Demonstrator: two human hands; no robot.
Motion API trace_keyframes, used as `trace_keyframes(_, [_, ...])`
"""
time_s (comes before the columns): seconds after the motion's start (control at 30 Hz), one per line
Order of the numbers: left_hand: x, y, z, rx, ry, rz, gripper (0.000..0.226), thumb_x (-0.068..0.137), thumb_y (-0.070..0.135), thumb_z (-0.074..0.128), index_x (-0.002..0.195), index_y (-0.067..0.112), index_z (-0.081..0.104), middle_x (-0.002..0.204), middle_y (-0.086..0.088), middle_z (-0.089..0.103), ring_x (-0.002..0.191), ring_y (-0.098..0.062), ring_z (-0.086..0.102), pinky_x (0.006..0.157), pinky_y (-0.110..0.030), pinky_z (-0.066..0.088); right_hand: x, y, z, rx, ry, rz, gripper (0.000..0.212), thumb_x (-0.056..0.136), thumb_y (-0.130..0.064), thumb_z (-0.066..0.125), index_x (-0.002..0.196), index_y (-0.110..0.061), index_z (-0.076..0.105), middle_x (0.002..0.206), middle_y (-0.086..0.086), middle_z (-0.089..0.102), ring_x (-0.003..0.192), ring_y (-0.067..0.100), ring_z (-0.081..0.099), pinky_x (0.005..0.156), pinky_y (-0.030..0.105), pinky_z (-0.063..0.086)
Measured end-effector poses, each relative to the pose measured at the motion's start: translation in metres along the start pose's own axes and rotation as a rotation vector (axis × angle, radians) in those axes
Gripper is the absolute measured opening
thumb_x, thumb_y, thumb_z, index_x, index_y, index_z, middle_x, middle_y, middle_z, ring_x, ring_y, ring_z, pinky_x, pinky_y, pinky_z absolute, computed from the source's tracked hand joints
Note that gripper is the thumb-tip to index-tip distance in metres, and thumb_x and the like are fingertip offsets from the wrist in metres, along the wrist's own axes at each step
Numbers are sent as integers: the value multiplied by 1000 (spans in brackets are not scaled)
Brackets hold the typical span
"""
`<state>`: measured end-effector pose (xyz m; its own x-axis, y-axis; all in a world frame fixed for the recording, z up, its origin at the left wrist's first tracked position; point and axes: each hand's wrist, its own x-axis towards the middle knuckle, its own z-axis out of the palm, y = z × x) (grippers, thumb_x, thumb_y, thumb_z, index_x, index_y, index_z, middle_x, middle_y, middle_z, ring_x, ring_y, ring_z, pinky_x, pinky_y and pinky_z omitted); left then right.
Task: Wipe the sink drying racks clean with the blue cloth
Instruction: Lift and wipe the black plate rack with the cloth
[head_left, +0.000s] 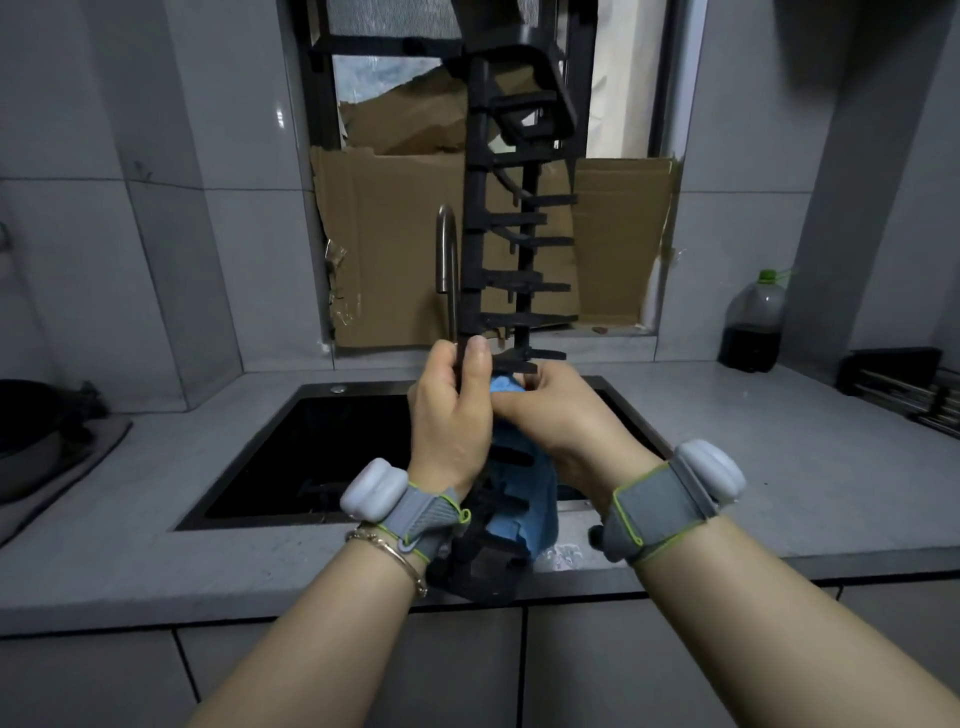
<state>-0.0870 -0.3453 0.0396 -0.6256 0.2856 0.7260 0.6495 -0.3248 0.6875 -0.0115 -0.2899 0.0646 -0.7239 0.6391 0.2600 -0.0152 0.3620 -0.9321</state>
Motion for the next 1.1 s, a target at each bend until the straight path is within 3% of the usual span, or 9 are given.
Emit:
trace_keyframes(0.13, [0, -5, 1, -3, 45, -20, 40, 94, 34, 46, 59, 20, 33, 51, 7, 36, 47, 0, 38, 49, -15, 29, 0, 1, 3, -21, 35, -26, 7, 78, -5, 63, 75, 0, 65, 73, 10, 66, 68, 18, 62, 64, 32, 52])
trace_keyframes(0.33, [6, -6, -3, 15, 38, -32, 41, 96, 26, 48, 59, 14, 38, 49, 10, 42, 47, 1, 42, 49, -13, 33, -3, 5, -11, 270, -44, 86, 37, 72, 13, 38, 48, -13, 49, 51, 2, 48, 46, 14, 50, 51, 22, 40])
trace_keyframes(0.5, [13, -1, -11, -215, 55, -213, 25, 91, 34, 55, 77, 13, 52, 67, -8, 70, 68, -14, 69, 66, -23, 54, 8, 18, -41, 591, 404, 75, 17, 63, 5, 42, 59, -11, 46, 61, 6, 44, 55, 17, 47, 49, 22, 35])
trace_keyframes(0.63, [18, 2, -19, -265, 82, -231, 24, 92, 30, 56, 77, 12, 48, 68, -13, 71, 71, -21, 71, 72, -37, 57, 13, 18, -61, 282, 589, -120, 16, 83, -4, 55, 73, -16, 52, 72, 4, 54, 66, 14, 50, 59, 25, 41])
trace_keyframes(0.7, [19, 4, -18, -269, 59, -223, 26, 93, 29, 54, 75, 12, 45, 64, -11, 70, 68, -23, 71, 70, -37, 56, 18, 15, -57, 120, 485, -171, 6, 84, -14, 63, 89, -15, 59, 78, 0, 59, 72, 10, 53, 63, 18, 44])
trace_keyframes(0.8, [12, 10, -13, -261, -17, -163, 21, 95, 22, 51, 79, 7, 52, 59, -7, 68, 61, -17, 69, 62, -29, 56, 29, 14, -48, -112, 296, -94, 19, 84, -22, 67, 98, -10, 62, 80, -1, 59, 71, 8, 53, 52, 9, 41])
trace_keyframes(0.9, [7, 12, -10, -221, -46, -105, 18, 95, 18, 51, 80, 10, 57, 66, -10, 68, 61, -17, 69, 62, -31, 56, 33, 15, -44, -207, 217, 34, 28, 84, -22, 68, 104, -6, 60, 88, 4, 60, 71, 11, 55, 56, 20, 45])
trace_keyframes(0.97, [5, 8, -10, -226, -37, -125, 19, 95, 18, 51, 79, 9, 57, 65, -11, 68, 62, -20, 69, 62, -33, 56, 34, 19, -40, -233, 233, 62, 35, 81, -23, 72, 107, -5, 58, 97, 9, 62, 85, 20, 60, 70, 32, 51])
trace_keyframes(1.1, [4, 3, -9, -282, -14, -180, 26, 96, 19, 49, 88, -5, 56, 57, -5, 68, 59, -19, 68, 63, -32, 57, 32, 26, -35, -223, 324, -50, 24, 78, -16, 73, 96, -3, 64, 93, 14, 67, 90, 29, 63, 82, 45, 52])
